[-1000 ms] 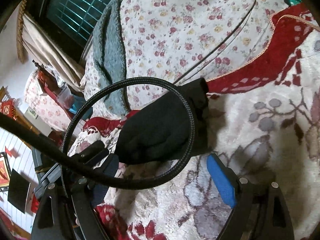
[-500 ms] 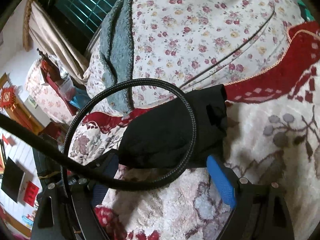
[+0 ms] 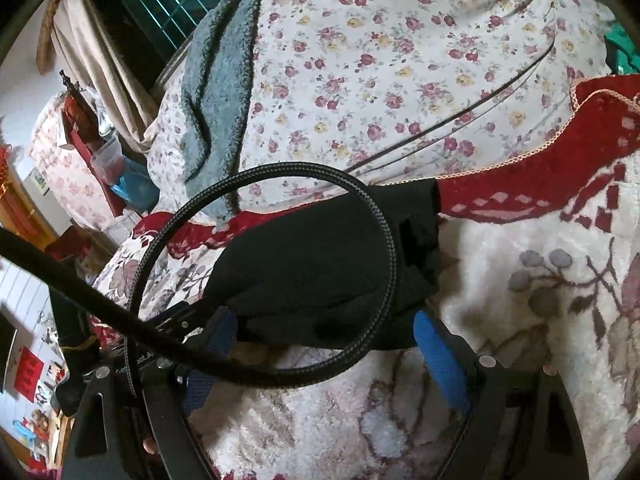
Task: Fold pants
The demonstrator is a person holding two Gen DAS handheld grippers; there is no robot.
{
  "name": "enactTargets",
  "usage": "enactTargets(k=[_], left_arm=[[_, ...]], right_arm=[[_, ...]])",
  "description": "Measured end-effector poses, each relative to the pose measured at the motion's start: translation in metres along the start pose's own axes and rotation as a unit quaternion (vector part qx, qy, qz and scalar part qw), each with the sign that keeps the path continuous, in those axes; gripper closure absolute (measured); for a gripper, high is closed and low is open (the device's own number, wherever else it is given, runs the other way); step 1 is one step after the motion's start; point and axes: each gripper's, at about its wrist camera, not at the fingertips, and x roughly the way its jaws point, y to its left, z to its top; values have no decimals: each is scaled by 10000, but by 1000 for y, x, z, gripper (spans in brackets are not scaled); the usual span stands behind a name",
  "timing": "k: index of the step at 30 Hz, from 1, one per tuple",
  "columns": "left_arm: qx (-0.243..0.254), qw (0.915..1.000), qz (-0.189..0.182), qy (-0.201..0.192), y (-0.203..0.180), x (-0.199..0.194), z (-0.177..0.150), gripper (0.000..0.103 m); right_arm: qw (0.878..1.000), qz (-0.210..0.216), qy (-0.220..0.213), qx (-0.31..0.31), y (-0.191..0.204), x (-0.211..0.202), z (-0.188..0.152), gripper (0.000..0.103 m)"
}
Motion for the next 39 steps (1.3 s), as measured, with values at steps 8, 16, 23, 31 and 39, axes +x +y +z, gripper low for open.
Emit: enactTargets(k=[8,16,23,31,39], left_arm=[[246,9993,230,-178,-3,-2,0,25],[281,9986,374,-245,-1,-3,2,25],[373,9977,507,-260,-3,-1,3,25],[360,9968,668,-255,0,2,5,25],[331,9969,664,-263,3,3,7,25]], right_arm=[[9993,-182,8,-319,12,5,5,15],[9964,-376,-30,-763,28,12,7,15],[9971,-347,-7,-684,24,18,8,15],[9972,-326,-2,-670,22,19,9,15],[9976,-290,-13,-632,20,20,10,15]])
